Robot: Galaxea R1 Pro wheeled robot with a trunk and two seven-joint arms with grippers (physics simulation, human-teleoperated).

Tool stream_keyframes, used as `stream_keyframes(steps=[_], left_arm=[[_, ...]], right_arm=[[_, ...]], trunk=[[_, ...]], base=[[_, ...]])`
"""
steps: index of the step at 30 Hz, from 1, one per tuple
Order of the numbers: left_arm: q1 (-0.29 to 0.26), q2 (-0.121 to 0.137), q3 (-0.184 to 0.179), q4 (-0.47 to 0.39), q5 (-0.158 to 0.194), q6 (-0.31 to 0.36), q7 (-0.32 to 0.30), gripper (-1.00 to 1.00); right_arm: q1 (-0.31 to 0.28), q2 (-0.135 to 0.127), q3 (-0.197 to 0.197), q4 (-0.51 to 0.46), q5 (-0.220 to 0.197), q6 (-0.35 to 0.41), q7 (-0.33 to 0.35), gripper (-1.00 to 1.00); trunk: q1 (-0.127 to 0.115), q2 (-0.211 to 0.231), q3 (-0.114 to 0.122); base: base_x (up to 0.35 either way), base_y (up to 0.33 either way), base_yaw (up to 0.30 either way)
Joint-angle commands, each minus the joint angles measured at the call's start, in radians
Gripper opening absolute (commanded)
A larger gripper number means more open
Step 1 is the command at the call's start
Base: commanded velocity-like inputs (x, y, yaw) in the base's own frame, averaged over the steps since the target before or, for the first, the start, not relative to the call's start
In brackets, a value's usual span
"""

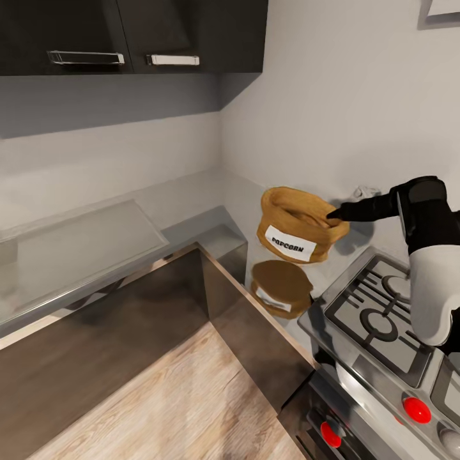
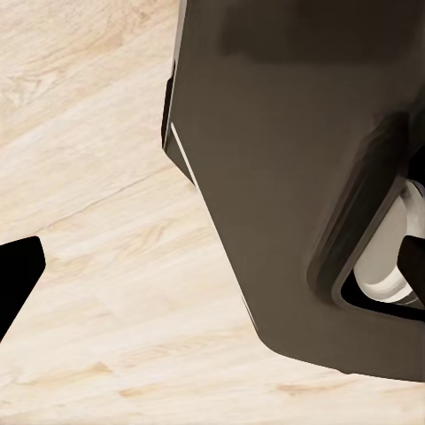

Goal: In the kitchen, take the popcorn bag from the countertop, put it into the microwave, and heat it until the popcorn is cooked so the cooked popcorn ends up inside the bag.

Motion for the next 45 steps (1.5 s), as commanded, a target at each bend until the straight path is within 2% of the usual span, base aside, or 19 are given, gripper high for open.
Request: stream_keyframes(steps=[1, 4, 6, 7, 8, 10, 12, 18, 45], left_arm=[[0.0, 0.0, 0.002, 0.001, 0.004, -0.003, 0.001, 1.0], [0.0, 0.0, 0.002, 0.001, 0.004, -0.003, 0.001, 1.0], [0.0, 0.0, 0.001, 0.001, 0.004, -0.001, 0.0, 1.0], [0.0, 0.0, 0.0, 0.001, 0.004, 0.0, -0.002, 1.0], [0.0, 0.0, -0.001, 0.002, 0.004, 0.003, -0.006, 1.0], [0.0, 0.0, -0.003, 0.002, 0.004, 0.005, -0.008, 1.0], [0.0, 0.0, -0.003, 0.002, 0.003, 0.006, -0.008, 1.0], [0.0, 0.0, 0.001, 0.001, 0.002, 0.002, -0.005, 1.0], [0.0, -0.002, 0.002, 0.001, 0.004, 0.0, 0.001, 1.0]], right_arm=[[-0.001, 0.0, -0.002, -0.004, 0.011, 0.003, 0.009, -1.0], [-0.001, 0.0, 0.0, -0.01, 0.017, 0.003, 0.007, -1.0], [-0.001, 0.0, 0.001, -0.027, 0.043, 0.003, 0.007, -1.0], [-0.001, 0.0, 0.001, -0.035, 0.063, 0.003, 0.007, -1.0], [-0.001, -0.001, 0.001, -0.046, 0.114, 0.003, 0.008, -1.0], [-0.001, -0.001, 0.001, -0.051, 0.182, 0.003, 0.009, -1.0], [-0.001, -0.001, 0.0, -0.052, 0.198, 0.003, 0.009, -1.0], [-0.001, 0.0, 0.0, -0.053, 0.205, 0.003, 0.012, -1.0], [-0.001, 0.002, -0.001, -0.084, 0.199, 0.003, 0.014, -1.0]], trunk=[[0.0, -0.001, -0.001], [0.0, -0.001, -0.001], [0.0, -0.001, -0.001], [0.0, -0.001, -0.001], [0.0, -0.001, -0.001], [0.0, -0.001, -0.001], [0.0, -0.001, -0.001], [0.0, -0.001, -0.001], [0.0, -0.001, -0.001]], base=[[0.0, 0.0, 0.0], [0.0, 0.0, 0.0], [0.0, 0.0, 0.0], [0.0, 0.0, 0.0], [0.0, 0.0, 0.0], [0.0, 0.0, 0.0], [0.0, 0.0, 0.0], [-0.165, 0.0, 0.0], [-0.346, 0.0, 0.0]])
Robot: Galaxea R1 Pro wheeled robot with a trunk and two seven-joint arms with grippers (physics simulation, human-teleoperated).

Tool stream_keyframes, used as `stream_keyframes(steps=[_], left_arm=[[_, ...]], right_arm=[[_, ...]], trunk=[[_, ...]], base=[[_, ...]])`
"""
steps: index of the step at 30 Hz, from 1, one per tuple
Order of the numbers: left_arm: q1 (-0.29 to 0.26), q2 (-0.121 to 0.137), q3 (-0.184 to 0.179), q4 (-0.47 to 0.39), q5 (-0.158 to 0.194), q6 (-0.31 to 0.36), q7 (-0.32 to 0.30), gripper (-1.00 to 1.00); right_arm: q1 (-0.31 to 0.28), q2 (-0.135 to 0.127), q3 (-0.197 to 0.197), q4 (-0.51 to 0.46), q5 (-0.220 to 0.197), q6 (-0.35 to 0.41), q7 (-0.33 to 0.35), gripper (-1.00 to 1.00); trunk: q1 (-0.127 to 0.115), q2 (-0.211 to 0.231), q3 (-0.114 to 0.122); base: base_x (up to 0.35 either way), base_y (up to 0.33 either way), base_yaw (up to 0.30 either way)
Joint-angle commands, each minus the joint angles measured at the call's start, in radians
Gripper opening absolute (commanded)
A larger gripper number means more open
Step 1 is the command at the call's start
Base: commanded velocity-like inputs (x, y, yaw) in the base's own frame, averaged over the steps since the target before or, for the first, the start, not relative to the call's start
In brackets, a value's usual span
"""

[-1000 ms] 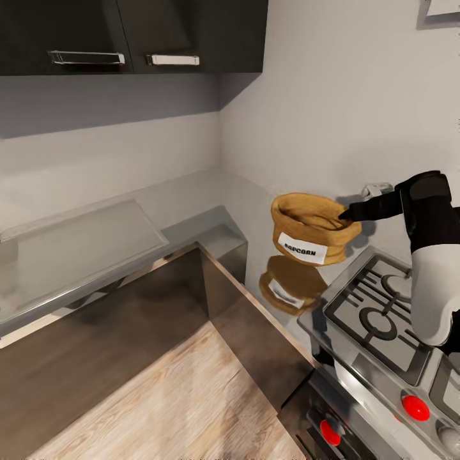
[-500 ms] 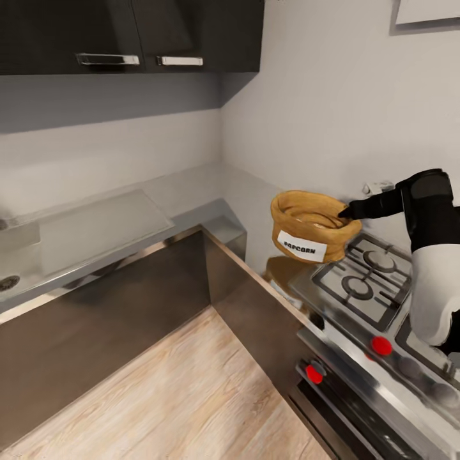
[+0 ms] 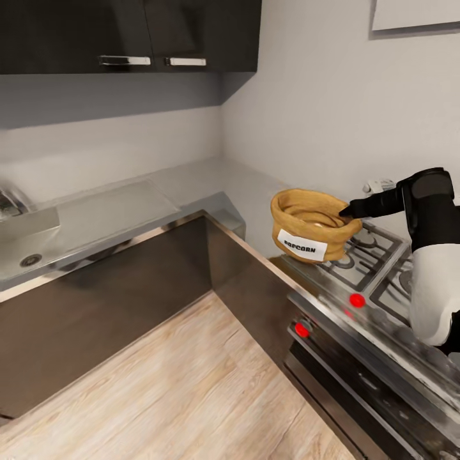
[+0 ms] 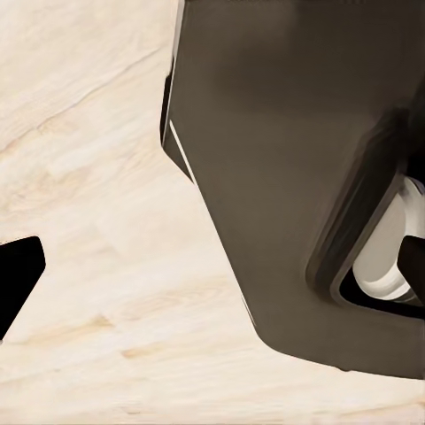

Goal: In the kitchen, take the popcorn bag from the countertop, put it into the microwave, and heat it until the popcorn is cooked so the cooked popcorn ends up inside the bag.

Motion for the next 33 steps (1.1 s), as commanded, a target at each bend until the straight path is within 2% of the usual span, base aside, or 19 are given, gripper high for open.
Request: stream_keyframes(steps=[1, 7, 13, 15, 16, 17, 27, 33], left_arm=[[0.0, 0.0, 0.002, 0.0, 0.004, -0.003, 0.001, 1.0], [0.0, 0.0, 0.002, 0.001, 0.005, -0.004, 0.001, 1.0], [0.0, 0.0, 0.002, 0.001, 0.005, -0.003, 0.001, 1.0], [0.0, 0.0, 0.002, 0.001, 0.004, -0.005, 0.001, 1.0], [0.0, -0.001, 0.002, 0.001, 0.004, -0.006, 0.002, 1.0], [0.0, -0.002, 0.001, 0.001, 0.004, -0.007, 0.002, 1.0], [0.0, 0.0, 0.002, 0.0, 0.004, -0.006, 0.002, 1.0], [0.0, 0.001, 0.002, 0.0, 0.005, -0.006, 0.002, 1.0]], right_arm=[[-0.001, 0.0, -0.001, -0.001, 0.01, 0.003, 0.01, -1.0], [-0.001, -0.001, 0.002, -0.001, 0.012, 0.003, 0.01, -1.0], [-0.001, 0.009, 0.0, -0.001, 0.014, 0.003, 0.01, -1.0], [-0.001, 0.003, 0.002, -0.001, 0.014, 0.003, 0.01, -1.0], [-0.001, 0.003, 0.003, -0.004, 0.014, 0.003, 0.01, -1.0], [-0.001, 0.006, 0.002, -0.05, 0.015, 0.003, 0.01, -1.0], [-0.001, 0.011, -0.001, -0.059, 0.007, 0.003, 0.011, -1.0], [-0.001, 0.012, -0.002, -0.058, 0.009, 0.003, 0.011, -1.0]], trunk=[[-0.001, -0.001, -0.001], [-0.001, -0.001, -0.001], [-0.001, -0.001, -0.001], [-0.001, -0.001, -0.001], [-0.001, -0.001, -0.001], [-0.001, -0.001, -0.001], [-0.001, -0.001, -0.001], [-0.001, -0.001, 0.002]], base=[[-0.347, 0.0, 0.0], [-0.348, 0.0, 0.0], [-0.347, 0.0, 0.0], [-0.347, 0.0, 0.0], [-0.347, 0.0, 0.0], [-0.347, 0.0, 0.0], [-0.343, 0.0, 0.0], [-0.075, 0.0, 0.0]])
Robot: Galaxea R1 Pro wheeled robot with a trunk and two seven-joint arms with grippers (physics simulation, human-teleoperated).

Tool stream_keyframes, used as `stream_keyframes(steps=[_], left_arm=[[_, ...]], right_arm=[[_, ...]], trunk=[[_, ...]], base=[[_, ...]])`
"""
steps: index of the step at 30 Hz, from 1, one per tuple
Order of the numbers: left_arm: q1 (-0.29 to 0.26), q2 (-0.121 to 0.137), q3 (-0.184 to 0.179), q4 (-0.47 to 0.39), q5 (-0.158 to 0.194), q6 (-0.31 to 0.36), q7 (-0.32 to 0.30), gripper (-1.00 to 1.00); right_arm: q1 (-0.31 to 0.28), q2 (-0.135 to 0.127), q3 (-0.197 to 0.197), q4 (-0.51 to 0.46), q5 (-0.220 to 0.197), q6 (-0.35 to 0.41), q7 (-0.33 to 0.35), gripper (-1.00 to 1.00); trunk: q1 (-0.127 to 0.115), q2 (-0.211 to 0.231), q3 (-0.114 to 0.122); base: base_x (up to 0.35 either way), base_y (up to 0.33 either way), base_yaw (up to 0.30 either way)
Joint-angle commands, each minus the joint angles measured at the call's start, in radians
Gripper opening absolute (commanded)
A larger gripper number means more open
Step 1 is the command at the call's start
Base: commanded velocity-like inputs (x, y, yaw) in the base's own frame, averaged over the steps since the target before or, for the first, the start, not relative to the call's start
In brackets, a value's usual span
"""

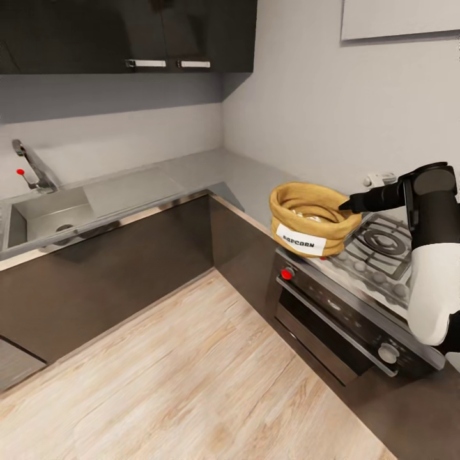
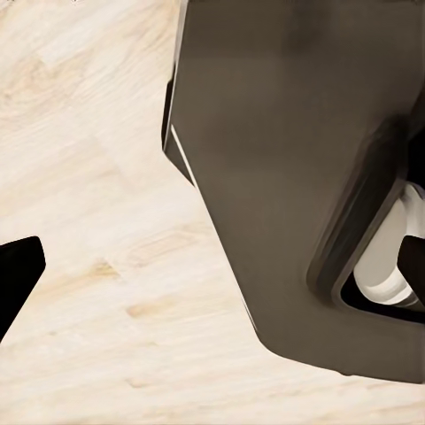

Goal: In the kitchen, take the popcorn bag from the countertop, put it into the microwave, and heat it until the popcorn is cooked so the cooked popcorn ends up inside the bag.

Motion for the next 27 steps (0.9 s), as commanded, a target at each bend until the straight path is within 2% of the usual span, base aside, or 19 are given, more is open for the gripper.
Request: stream_keyframes(steps=[1, 11, 27], left_arm=[[0.0, 0.0, 0.002, 0.001, 0.004, -0.003, 0.001, 1.0], [0.0, 0.0, 0.003, 0.001, 0.004, -0.003, 0.001, 1.0], [0.0, 0.0, 0.002, 0.001, 0.004, -0.001, 0.001, 1.0]], right_arm=[[-0.001, 0.0, -0.001, 0.001, 0.009, 0.003, 0.01, -1.0], [-0.001, 0.002, -0.001, 0.055, 0.014, 0.003, 0.007, -1.0], [-0.001, 0.001, -0.001, 0.056, 0.014, 0.003, 0.007, -1.0]], trunk=[[0.0, -0.001, 0.0], [0.0, -0.001, 0.016], [0.0, -0.001, 0.042]], base=[[-0.007, 0.0, 0.0], [-0.001, 0.0, 0.0], [0.0, 0.0, 0.0]])
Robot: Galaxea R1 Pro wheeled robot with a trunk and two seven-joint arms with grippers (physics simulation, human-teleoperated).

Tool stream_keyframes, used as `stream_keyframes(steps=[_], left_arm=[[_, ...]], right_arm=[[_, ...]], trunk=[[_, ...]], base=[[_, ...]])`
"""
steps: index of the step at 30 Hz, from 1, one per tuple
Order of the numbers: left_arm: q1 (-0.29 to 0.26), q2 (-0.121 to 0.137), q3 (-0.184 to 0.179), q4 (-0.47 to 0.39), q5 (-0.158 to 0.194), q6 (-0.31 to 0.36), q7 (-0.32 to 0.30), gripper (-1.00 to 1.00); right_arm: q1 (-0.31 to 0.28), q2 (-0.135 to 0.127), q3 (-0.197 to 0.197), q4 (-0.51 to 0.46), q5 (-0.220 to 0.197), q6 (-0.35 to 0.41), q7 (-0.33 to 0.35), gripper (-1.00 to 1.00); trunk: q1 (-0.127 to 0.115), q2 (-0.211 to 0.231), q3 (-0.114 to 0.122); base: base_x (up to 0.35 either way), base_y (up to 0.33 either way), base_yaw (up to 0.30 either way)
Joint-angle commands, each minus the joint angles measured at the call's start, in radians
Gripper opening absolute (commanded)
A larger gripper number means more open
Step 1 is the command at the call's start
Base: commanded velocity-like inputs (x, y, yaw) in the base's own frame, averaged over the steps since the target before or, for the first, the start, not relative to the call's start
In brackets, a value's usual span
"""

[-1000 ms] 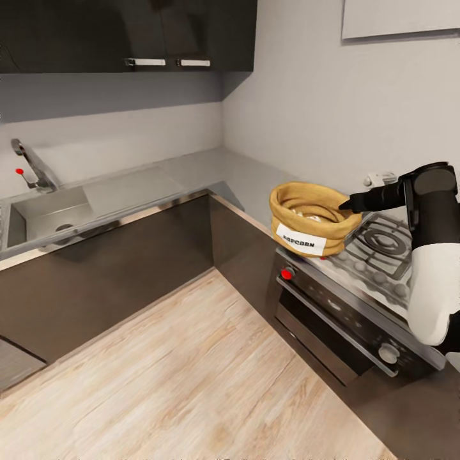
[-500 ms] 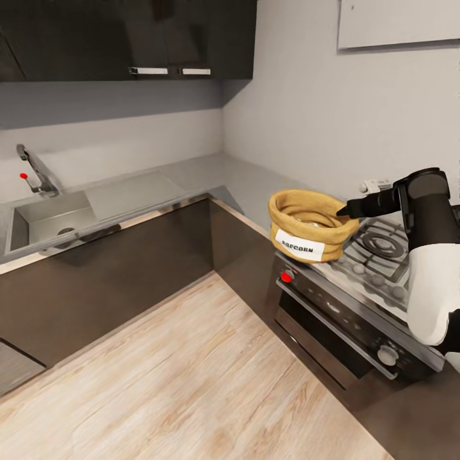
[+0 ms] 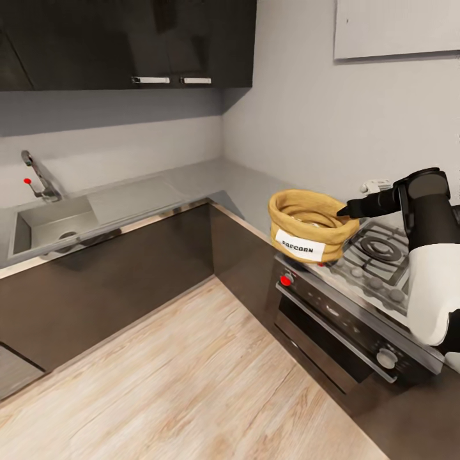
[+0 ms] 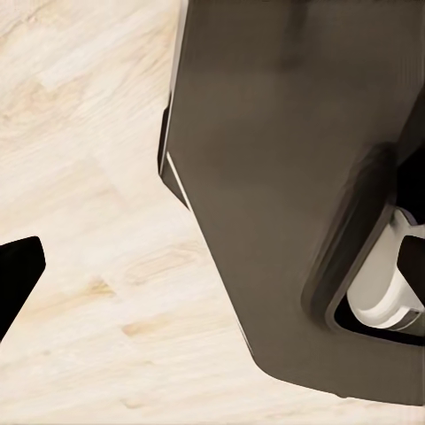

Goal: In the kitchen, take the popcorn bag from the countertop, put it into the microwave, and heat it until the popcorn is cooked so the cooked popcorn ends up inside the bag.

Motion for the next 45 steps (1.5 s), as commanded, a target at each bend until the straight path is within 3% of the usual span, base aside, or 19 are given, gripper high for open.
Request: stream_keyframes(steps=[1, 42, 45], left_arm=[[0.0, 0.0, 0.002, 0.001, 0.004, -0.003, 0.001, 1.0], [0.0, 0.0, 0.002, 0.001, 0.004, -0.004, 0.001, 1.0], [0.0, 0.001, 0.002, 0.001, 0.004, -0.005, 0.001, 1.0]], right_arm=[[-0.001, 0.0, -0.002, -0.001, 0.009, 0.003, 0.01, -1.0], [0.059, 0.001, 0.0, 0.009, 0.007, 0.003, 0.011, -1.0], [0.098, 0.002, 0.0, 0.009, 0.005, 0.003, 0.012, -1.0]], trunk=[[0.0, -0.001, 0.001], [0.0, -0.001, 0.066], [0.0, -0.001, 0.071]], base=[[0.0, 0.0, 0.0], [0.0, 0.0, -0.058], [0.0, 0.0, -0.08]])
